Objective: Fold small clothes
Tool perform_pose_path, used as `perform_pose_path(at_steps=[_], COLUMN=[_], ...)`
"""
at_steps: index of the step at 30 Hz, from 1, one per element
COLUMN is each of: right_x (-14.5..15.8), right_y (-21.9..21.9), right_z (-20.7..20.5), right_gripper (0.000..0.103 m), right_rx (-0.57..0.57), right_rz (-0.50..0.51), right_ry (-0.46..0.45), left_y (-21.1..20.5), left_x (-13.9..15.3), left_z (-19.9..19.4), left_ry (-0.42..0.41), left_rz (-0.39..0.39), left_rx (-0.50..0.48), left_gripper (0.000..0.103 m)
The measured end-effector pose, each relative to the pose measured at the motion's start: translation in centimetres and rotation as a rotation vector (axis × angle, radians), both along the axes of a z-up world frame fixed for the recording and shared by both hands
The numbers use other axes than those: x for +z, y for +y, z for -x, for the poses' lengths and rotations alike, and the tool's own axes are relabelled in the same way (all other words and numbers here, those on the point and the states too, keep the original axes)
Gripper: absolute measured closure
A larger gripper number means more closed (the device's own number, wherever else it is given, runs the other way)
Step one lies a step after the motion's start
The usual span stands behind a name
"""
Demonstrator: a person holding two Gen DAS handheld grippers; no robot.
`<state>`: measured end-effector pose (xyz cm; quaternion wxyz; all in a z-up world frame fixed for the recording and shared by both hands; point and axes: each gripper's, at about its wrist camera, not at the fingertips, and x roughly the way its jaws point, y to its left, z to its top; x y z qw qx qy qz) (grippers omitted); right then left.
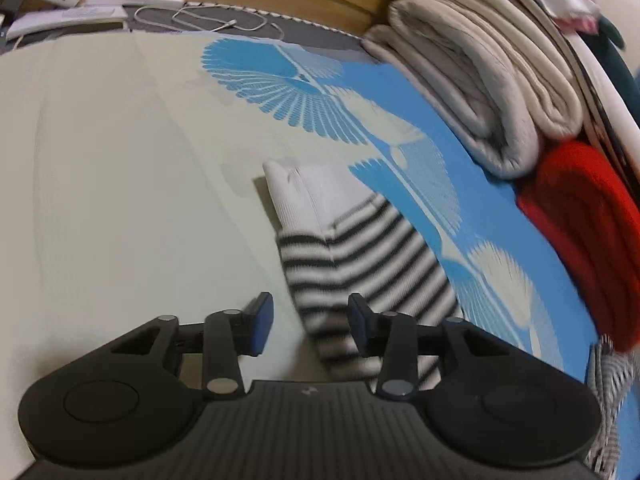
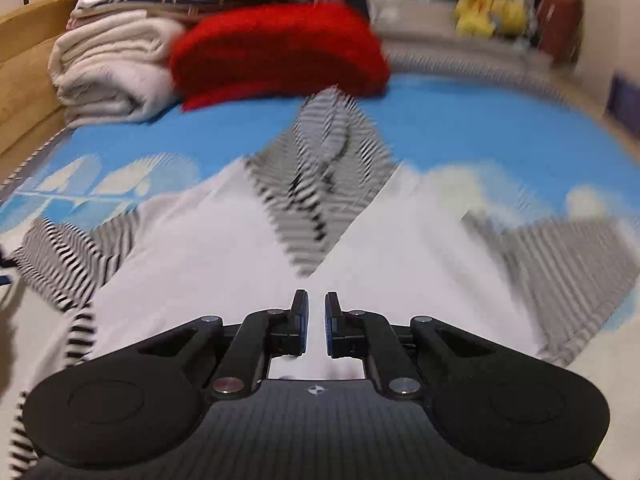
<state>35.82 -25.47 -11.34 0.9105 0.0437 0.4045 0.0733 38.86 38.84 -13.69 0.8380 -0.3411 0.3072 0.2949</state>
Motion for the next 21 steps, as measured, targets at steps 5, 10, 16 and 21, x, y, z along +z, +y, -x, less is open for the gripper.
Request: perform_pose_path(at_steps=[5, 10, 16, 21], right_x=[-2.1, -3.1, -3.0, -2.6], right_y=[-0.2, -1.7, -3.8, -6.2], right_z=[-0.5, -0.1, -0.2, -0.3], right_gripper=[0.095, 0.095, 0.095, 0.094], right_rx=[0.014, -0.02, -0.106, -0.218], right_rz=[0.029, 0.017, -0.015, -0.114], right_ry=[0.05, 0.094, 0.107, 0.105], left_y=[1.1, 0.3, -15.0, -30.2], left_x=[-0.3, 2.3, 14.8, 15.7], left_z=[-2.7, -3.6, -3.0, -1.3], left_ry=[0.004, 0.037, -0.319, -0.347], left_rz=[-0.046, -0.179, -0.33, -0.108], left_rx=[-0.002, 0.007, -0.421, -0.85], left_gripper=[0.062, 0.101, 0.101, 0.072])
